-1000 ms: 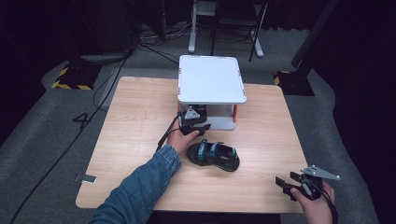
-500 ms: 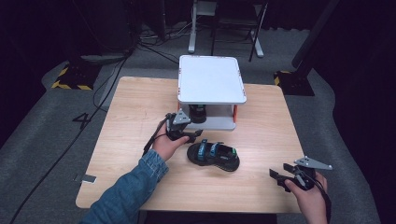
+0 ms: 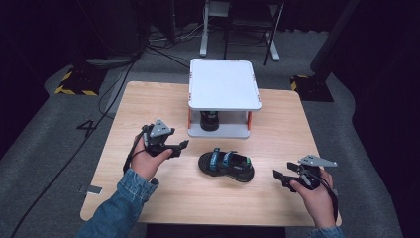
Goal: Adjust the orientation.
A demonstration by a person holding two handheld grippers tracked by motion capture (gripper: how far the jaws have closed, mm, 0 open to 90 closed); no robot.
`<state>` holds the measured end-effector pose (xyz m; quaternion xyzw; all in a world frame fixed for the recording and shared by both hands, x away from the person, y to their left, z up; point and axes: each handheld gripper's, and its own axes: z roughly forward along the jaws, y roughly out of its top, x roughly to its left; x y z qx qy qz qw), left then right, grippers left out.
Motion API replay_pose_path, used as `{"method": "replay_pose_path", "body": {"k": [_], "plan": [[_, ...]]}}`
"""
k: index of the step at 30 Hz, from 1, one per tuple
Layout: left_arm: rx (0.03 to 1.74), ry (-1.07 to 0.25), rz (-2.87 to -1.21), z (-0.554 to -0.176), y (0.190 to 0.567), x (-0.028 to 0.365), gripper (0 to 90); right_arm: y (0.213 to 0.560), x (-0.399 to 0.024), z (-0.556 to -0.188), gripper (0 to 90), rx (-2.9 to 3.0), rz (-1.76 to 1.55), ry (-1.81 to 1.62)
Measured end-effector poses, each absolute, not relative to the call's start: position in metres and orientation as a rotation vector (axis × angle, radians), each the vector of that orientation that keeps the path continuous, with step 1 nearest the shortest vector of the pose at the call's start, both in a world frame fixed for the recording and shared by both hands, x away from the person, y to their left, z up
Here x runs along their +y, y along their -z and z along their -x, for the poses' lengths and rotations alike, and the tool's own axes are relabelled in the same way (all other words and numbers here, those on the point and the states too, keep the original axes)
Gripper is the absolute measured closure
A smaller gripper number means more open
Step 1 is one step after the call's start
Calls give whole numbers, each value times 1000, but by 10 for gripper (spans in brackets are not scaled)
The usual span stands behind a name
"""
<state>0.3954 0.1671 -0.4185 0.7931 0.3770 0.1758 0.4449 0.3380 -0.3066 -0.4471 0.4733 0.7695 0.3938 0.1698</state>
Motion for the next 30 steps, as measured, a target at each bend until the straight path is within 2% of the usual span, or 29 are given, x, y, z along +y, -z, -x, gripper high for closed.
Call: {"method": "replay_pose_path", "body": {"k": [13,24,30], "plan": [[1026,-433,-2033,-366,423,203,288,432,-272,-363,334,2282,-1212,-1204],[1161,-461,-1979,-342,432,240,283,415,-223,-382,370,2376,-1018,-1301],[1196,-470,-1976,-334,436,250,283,412,-201,-385,341,2436,-915,-1313]]}}
